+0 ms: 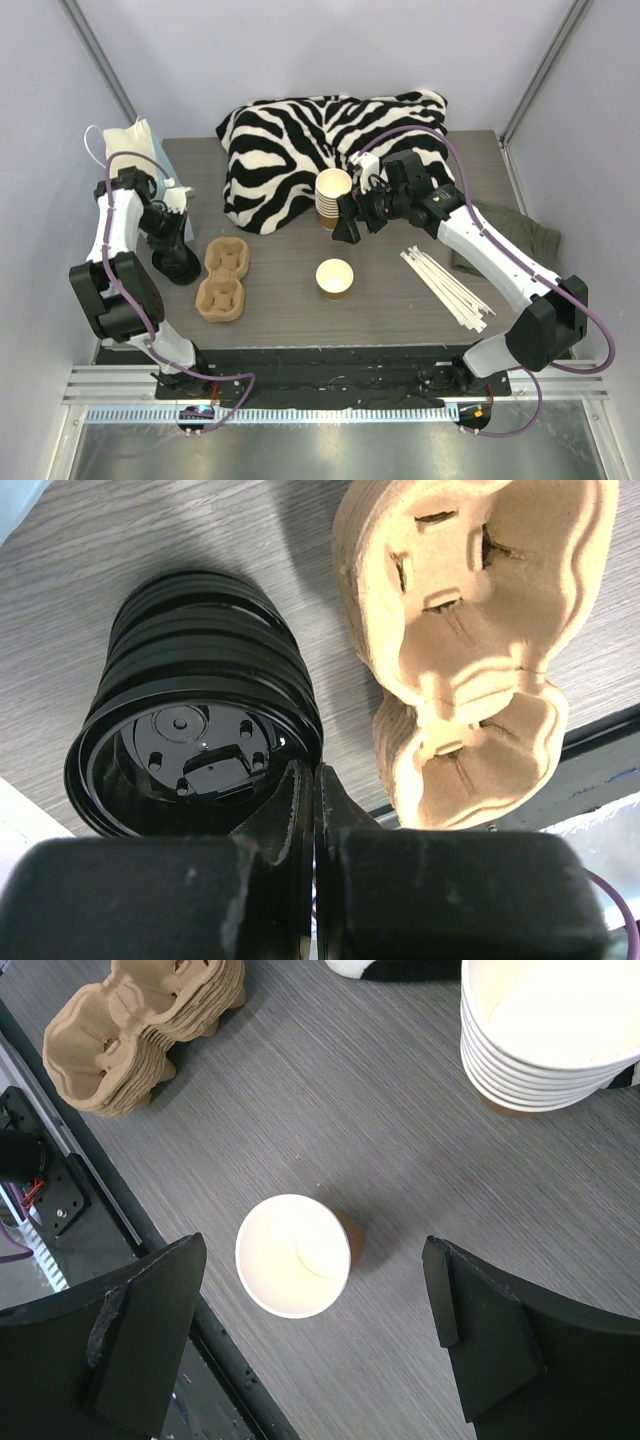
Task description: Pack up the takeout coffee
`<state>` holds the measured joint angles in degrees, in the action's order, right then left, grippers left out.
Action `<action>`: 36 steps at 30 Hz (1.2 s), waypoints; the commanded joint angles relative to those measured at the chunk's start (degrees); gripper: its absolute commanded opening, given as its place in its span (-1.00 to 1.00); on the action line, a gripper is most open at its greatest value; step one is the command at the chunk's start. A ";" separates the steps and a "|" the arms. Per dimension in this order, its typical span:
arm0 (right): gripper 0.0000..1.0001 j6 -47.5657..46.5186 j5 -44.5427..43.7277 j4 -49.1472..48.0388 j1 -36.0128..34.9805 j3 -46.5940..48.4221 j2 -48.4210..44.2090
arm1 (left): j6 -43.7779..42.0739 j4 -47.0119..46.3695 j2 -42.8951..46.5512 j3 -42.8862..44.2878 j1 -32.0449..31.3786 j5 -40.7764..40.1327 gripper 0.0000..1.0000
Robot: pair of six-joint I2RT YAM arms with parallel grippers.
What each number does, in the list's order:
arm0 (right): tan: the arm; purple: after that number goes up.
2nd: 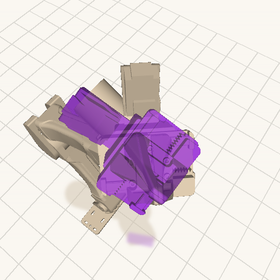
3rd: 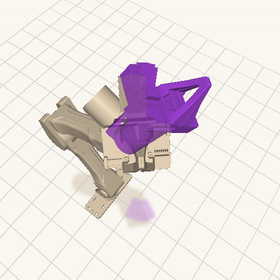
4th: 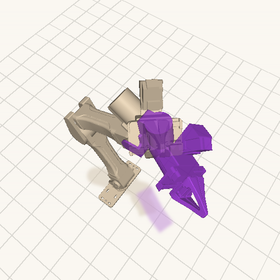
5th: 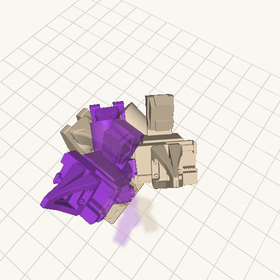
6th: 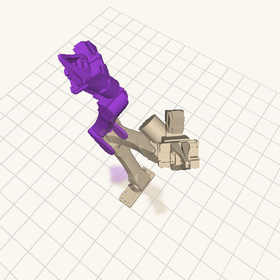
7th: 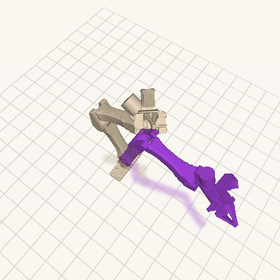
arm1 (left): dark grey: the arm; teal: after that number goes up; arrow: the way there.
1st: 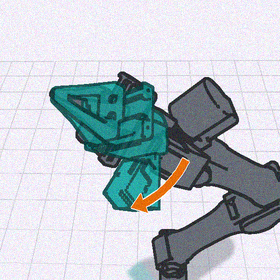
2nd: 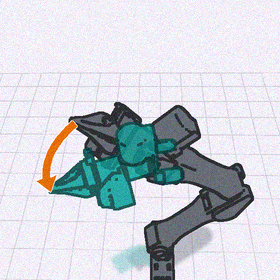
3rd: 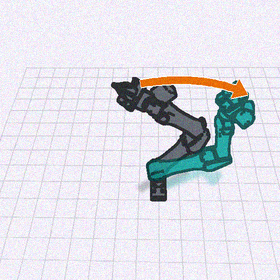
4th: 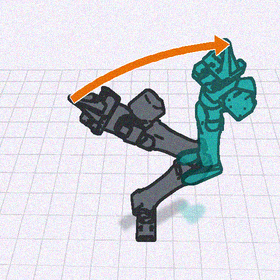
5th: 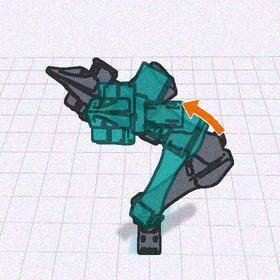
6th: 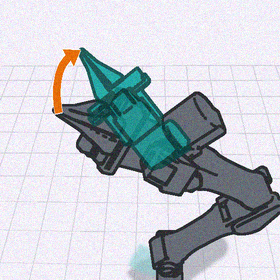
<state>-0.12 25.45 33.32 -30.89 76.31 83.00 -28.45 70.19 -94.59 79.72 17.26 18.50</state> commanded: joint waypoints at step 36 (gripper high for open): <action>0.98 -46.01 17.88 -25.07 -5.75 -17.96 -34.31 | 13.07 8.90 21.64 8.26 -37.80 47.07 -1.00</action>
<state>-33.95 40.01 16.99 -33.54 60.25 48.05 -18.31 77.06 -72.88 87.74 -17.17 55.35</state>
